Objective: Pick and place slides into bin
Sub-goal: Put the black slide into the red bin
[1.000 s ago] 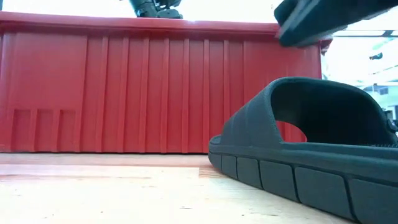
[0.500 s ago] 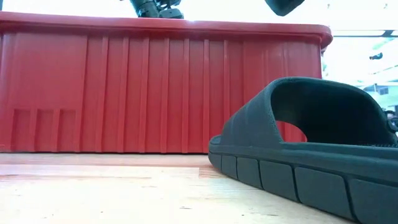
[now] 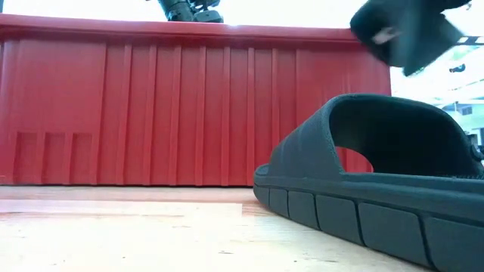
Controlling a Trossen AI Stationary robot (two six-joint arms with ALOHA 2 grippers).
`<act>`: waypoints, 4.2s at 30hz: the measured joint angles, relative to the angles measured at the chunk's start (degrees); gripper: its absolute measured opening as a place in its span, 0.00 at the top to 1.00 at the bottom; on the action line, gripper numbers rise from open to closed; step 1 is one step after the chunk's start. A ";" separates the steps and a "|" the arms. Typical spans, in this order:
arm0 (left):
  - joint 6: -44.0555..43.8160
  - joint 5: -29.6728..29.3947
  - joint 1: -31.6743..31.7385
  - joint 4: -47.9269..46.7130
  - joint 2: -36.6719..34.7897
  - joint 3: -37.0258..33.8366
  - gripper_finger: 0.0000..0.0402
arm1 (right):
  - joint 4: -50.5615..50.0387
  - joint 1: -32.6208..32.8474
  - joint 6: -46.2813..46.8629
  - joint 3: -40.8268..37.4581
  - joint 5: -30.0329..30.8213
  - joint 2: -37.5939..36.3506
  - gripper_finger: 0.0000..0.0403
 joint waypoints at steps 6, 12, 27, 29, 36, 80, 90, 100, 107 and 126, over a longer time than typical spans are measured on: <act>2.74 0.00 0.00 0.00 0.02 0.00 0.55 | 0.56 6.57 -2.67 1.37 13.75 3.99 0.44; 2.72 -0.01 0.00 0.00 0.02 0.00 0.55 | -0.64 7.68 -4.04 1.37 25.57 9.03 0.45; 2.74 -0.01 0.00 -0.05 0.02 0.00 0.57 | -0.72 7.46 -14.24 1.33 33.91 4.92 0.47; 2.75 -0.01 0.00 -0.04 0.02 0.00 0.57 | -0.70 6.88 -18.49 1.33 34.60 4.64 0.48; 2.72 -0.01 0.00 -0.04 0.02 0.00 0.56 | -0.70 1.16 -25.84 1.27 31.05 9.25 0.49; -0.24 4.55 -1.38 13.76 -27.52 0.02 0.55 | 37.40 -48.68 -33.42 5.18 15.80 -9.79 0.98; 0.86 4.53 -1.36 13.55 -27.50 0.02 0.55 | 27.12 -52.39 -42.68 35.30 11.79 17.49 0.98; 1.43 4.26 -1.31 9.66 -27.47 -0.04 0.57 | 6.87 -52.47 -45.99 56.27 15.46 34.19 0.98; 1.36 4.77 -1.40 5.23 -27.57 0.07 0.57 | 5.30 -53.08 -46.87 56.56 10.45 39.10 0.92; -0.34 4.52 -1.36 2.79 -27.47 0.02 0.57 | -2.44 -53.37 -41.21 56.63 8.45 33.90 0.51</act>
